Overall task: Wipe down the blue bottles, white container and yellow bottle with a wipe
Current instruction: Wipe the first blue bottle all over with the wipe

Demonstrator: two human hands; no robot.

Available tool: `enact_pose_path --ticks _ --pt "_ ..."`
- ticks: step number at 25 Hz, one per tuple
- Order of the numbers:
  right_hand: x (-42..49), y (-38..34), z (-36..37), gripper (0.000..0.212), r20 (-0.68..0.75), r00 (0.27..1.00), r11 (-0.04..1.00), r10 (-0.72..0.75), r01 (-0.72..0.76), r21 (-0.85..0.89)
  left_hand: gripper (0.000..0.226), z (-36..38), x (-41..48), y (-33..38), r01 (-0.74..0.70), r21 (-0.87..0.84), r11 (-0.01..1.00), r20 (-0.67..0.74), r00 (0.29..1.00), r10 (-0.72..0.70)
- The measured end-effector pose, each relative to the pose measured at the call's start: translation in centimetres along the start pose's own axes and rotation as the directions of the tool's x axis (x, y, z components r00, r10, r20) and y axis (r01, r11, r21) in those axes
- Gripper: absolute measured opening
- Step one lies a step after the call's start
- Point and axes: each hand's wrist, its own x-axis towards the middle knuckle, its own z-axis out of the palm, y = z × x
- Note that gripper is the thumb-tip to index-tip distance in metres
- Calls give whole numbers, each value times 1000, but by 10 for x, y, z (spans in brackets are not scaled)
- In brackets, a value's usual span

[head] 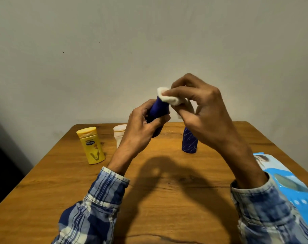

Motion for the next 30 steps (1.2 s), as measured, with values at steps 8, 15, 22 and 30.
enact_pose_path --ticks 8,15,22,30 --pt "1 -1 -1 23 -40 999 1000 -4 2 -31 38 0 0 2 -2 18 1000 8 1000 2" --pt "5 2 -8 23 -100 995 1000 1 -3 -22 39 1 -1 4 -18 73 997 2 1000 18" --pt "6 3 -13 21 -145 989 999 -19 24 28 44 0 0 7 -26 226 974 -91 995 48" --pt "3 6 -12 20 -135 990 986 -33 10 -169 54 4 -3 6 -70 406 911 -251 950 185"
